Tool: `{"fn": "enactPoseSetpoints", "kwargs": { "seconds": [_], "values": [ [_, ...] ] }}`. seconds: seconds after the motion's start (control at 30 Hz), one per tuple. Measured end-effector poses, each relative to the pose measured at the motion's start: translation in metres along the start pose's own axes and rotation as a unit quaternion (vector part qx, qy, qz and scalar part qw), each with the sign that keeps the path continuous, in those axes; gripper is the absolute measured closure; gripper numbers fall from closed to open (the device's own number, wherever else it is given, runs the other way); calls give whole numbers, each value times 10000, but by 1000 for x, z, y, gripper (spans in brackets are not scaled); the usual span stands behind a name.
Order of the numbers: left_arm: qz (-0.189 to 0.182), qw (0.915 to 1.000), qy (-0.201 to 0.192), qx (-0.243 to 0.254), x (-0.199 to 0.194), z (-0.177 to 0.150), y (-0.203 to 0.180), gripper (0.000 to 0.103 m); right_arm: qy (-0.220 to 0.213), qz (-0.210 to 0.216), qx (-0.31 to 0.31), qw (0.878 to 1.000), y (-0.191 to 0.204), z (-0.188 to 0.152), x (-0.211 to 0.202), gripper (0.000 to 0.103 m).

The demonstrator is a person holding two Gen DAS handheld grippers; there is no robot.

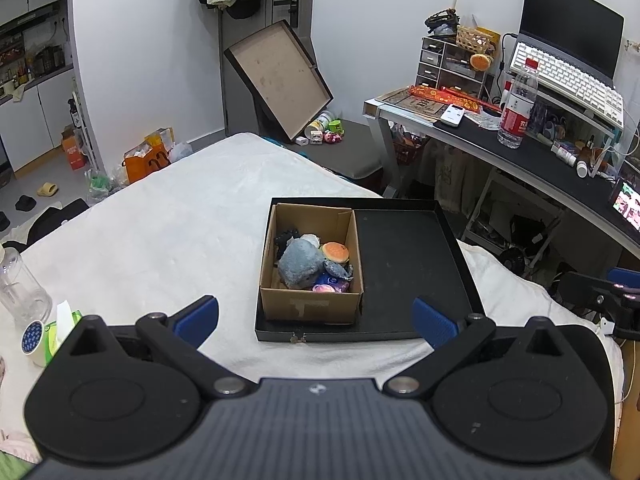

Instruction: Organize soft objects

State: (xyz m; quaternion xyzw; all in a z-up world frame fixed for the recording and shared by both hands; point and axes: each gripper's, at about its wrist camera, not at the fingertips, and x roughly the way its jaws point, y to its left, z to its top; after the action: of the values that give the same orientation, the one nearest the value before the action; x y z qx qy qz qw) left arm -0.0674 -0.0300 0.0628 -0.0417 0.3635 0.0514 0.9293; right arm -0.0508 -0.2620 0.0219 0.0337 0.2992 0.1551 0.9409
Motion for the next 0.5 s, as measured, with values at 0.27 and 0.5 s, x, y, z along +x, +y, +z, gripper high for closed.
{"fn": "enactPoseSetpoints", "kwargs": {
  "seconds": [0.27, 0.5],
  "values": [
    [-2, 10000, -15, 59, -3, 0, -5, 1, -25, 22, 32, 10000, -3, 0, -2, 0],
    [4, 10000, 1, 50, -2, 0, -5, 1, -13, 9, 41, 10000, -3, 0, -2, 0]
  ]
}}
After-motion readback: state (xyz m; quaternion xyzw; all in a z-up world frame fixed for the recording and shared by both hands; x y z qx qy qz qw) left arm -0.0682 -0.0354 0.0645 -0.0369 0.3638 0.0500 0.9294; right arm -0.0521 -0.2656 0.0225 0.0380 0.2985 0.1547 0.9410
